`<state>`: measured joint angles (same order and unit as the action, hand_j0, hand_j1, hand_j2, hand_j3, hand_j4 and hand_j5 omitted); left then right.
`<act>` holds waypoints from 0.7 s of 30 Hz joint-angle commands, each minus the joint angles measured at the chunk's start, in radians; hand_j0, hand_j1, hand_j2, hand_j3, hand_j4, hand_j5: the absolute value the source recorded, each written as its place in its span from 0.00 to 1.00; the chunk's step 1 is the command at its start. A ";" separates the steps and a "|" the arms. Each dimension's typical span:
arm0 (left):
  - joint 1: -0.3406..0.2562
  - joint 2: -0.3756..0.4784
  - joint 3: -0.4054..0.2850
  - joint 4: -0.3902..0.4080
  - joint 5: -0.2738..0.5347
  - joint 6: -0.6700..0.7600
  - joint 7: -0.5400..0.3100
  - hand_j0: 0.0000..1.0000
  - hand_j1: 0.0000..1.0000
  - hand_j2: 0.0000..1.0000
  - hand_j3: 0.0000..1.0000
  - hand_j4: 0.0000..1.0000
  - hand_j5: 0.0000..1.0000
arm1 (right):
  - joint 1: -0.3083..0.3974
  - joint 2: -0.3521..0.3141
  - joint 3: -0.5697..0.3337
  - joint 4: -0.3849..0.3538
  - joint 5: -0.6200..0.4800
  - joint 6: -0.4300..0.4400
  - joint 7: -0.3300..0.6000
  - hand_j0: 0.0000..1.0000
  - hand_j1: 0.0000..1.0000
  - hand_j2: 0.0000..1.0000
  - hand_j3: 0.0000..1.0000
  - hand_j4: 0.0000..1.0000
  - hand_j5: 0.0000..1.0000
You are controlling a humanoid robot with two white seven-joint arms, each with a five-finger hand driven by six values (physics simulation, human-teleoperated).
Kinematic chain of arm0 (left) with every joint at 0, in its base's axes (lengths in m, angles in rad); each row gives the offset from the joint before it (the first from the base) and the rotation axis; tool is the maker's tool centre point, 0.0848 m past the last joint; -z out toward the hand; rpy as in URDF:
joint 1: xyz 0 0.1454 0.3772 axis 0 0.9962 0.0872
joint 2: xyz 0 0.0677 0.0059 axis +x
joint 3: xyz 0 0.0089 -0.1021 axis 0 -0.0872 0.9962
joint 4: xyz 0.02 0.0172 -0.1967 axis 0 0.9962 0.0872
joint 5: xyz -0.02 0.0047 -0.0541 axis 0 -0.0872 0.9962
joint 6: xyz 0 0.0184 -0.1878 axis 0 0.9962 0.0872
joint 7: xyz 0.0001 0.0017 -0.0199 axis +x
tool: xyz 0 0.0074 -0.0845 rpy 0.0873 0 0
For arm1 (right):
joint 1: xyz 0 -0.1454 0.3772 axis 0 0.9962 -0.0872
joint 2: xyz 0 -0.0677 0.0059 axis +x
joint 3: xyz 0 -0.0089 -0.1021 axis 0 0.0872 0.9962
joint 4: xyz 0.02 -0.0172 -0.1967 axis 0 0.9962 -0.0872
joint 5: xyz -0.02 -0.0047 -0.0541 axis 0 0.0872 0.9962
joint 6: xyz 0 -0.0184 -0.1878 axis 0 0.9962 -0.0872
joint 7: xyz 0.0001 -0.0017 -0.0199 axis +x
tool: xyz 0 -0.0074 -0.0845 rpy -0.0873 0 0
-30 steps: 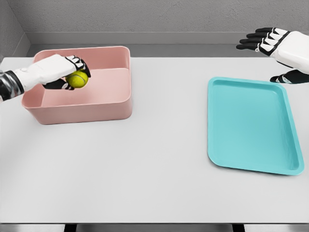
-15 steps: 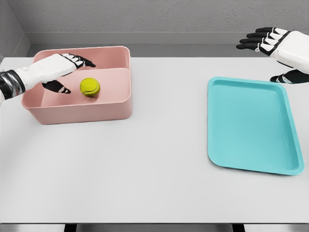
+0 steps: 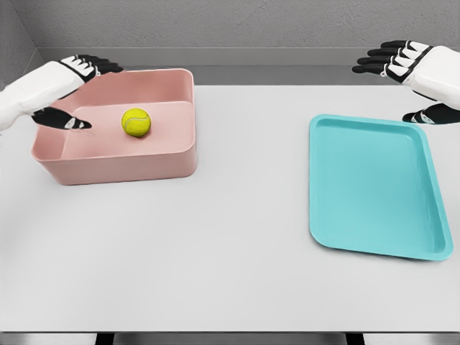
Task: Put the tennis from the blue tray into the pink basket with both arms
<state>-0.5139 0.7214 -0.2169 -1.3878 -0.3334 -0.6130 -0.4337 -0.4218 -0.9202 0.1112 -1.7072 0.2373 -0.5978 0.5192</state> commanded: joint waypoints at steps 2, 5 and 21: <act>0.000 0.023 0.033 -0.002 0.019 0.002 -0.002 1.00 1.00 1.00 1.00 1.00 1.00 | 0.000 -0.002 -0.001 0.001 -0.006 0.003 -0.001 1.00 1.00 1.00 1.00 1.00 1.00; 0.037 0.026 0.039 0.000 0.019 0.002 -0.003 1.00 1.00 1.00 1.00 1.00 1.00 | 0.000 -0.002 -0.004 0.000 -0.006 0.003 -0.001 1.00 1.00 1.00 1.00 1.00 1.00; 0.084 0.046 0.054 -0.008 0.016 0.002 -0.005 1.00 1.00 1.00 1.00 1.00 1.00 | 0.002 -0.002 -0.004 0.000 -0.006 0.003 -0.001 1.00 1.00 1.00 1.00 1.00 1.00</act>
<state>-0.4295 0.7666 -0.1609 -1.3955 -0.3242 -0.6131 -0.4393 -0.4203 -0.9211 0.1076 -1.7071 0.2373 -0.5978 0.5191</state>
